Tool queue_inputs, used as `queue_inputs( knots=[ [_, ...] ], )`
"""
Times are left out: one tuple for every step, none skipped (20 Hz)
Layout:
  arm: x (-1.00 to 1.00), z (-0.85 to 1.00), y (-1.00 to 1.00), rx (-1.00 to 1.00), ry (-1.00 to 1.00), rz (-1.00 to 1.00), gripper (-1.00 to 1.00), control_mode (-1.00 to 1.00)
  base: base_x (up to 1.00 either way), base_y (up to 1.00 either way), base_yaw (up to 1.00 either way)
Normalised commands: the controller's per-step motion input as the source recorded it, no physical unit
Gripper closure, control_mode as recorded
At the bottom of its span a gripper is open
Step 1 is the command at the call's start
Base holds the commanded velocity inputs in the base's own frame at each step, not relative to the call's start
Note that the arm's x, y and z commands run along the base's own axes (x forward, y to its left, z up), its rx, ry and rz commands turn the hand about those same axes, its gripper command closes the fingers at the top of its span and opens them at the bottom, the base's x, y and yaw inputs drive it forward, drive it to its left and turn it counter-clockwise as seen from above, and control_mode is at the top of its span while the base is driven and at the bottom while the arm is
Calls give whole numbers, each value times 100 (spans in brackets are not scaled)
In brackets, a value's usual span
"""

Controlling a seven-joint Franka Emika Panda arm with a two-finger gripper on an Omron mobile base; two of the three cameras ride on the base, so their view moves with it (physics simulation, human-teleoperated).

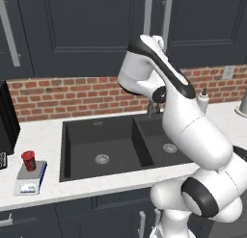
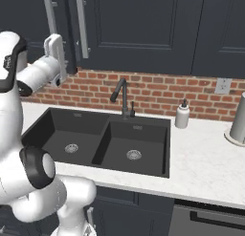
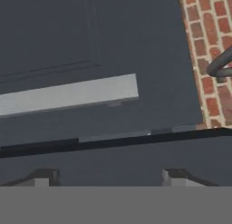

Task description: Pick the yogurt and place it on the digital scale for weighing, and close the cabinet.

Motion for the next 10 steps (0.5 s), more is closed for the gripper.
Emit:
queue_inputs(
  knots=[
    [100, -14, 0, 0, 28, 7, -100, -100, 0, 0, 0],
    [100, -16, 0, 0, 27, 7, -100, -100, 0, 0, 0],
    [100, -16, 0, 0, 24, 7, -100, -100, 0, 0, 0],
    [100, -19, 0, 0, 20, 6, -100, -100, 0, 0, 0],
    [100, -23, 0, 0, 11, 3, -100, -100, 0, 0, 0],
    [100, -26, 0, 0, 9, 3, -100, -100, 0, 0, 0],
    [100, -27, 0, 0, 6, 2, -100, -100, 0, 0, 0],
    [100, -32, 2, 0, 1, 2, -100, -100, 0, 0, 0],
    [100, -36, 5, 0, 0, 1, -100, -100, 0, 0, 0],
    [100, -37, 9, 0, 0, 0, -100, -100, 0, 0, 0]
  ],
)
